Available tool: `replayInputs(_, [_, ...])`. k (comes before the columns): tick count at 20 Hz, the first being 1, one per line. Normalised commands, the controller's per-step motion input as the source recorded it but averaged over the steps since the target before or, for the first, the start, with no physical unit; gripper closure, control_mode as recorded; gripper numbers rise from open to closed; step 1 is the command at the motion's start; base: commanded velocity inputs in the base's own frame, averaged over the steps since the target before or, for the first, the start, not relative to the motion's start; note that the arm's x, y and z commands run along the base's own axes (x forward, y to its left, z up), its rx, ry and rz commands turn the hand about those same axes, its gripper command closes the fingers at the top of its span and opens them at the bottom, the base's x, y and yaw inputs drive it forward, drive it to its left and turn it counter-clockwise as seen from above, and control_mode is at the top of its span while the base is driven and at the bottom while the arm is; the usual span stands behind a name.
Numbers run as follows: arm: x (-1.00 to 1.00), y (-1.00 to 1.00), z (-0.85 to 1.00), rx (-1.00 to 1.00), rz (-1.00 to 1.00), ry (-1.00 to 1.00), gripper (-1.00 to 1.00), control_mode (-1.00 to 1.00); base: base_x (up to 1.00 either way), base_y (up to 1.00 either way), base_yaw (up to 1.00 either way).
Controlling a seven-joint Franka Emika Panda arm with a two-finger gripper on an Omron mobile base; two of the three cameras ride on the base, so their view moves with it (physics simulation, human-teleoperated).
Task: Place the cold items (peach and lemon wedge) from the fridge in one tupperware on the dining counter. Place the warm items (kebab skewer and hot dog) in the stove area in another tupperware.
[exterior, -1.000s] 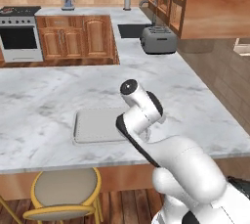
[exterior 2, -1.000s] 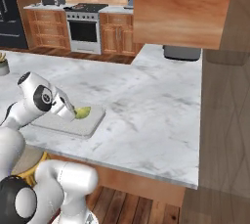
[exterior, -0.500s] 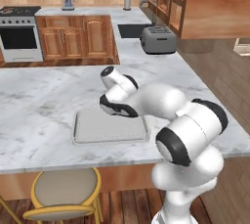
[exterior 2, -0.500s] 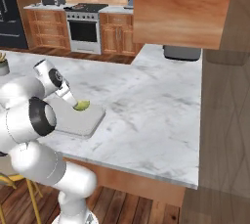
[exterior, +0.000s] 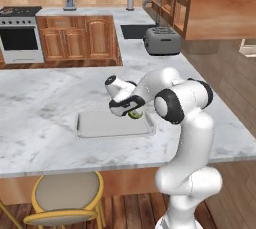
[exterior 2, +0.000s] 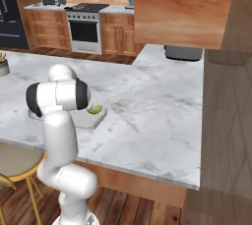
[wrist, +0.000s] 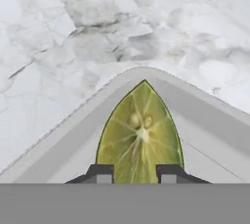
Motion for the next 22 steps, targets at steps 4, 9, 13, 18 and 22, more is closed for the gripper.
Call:
replayInputs(4, [0.37,0.01,-0.76,-0.05,0.00,-0.01,1.00,-1.00,0.00,0.00,0.00])
replayInputs(9, [-0.07,0.05,-0.63,-0.08,0.00,-0.17,-1.00,-1.00,0.00,0.00,0.00])
replayInputs(13, [-0.64,-0.41,0.31,0.14,0.00,-0.35,-1.00,-1.00,0.00,0.00,0.00])
replayInputs(18, [-1.00,-0.65,0.88,0.35,0.00,-0.54,-1.00,-1.00,0.00,0.00,0.00])
replayInputs(22, [-0.96,-0.55,1.00,0.36,-0.03,-0.38,-1.00,-1.00,0.00,0.00,0.00])
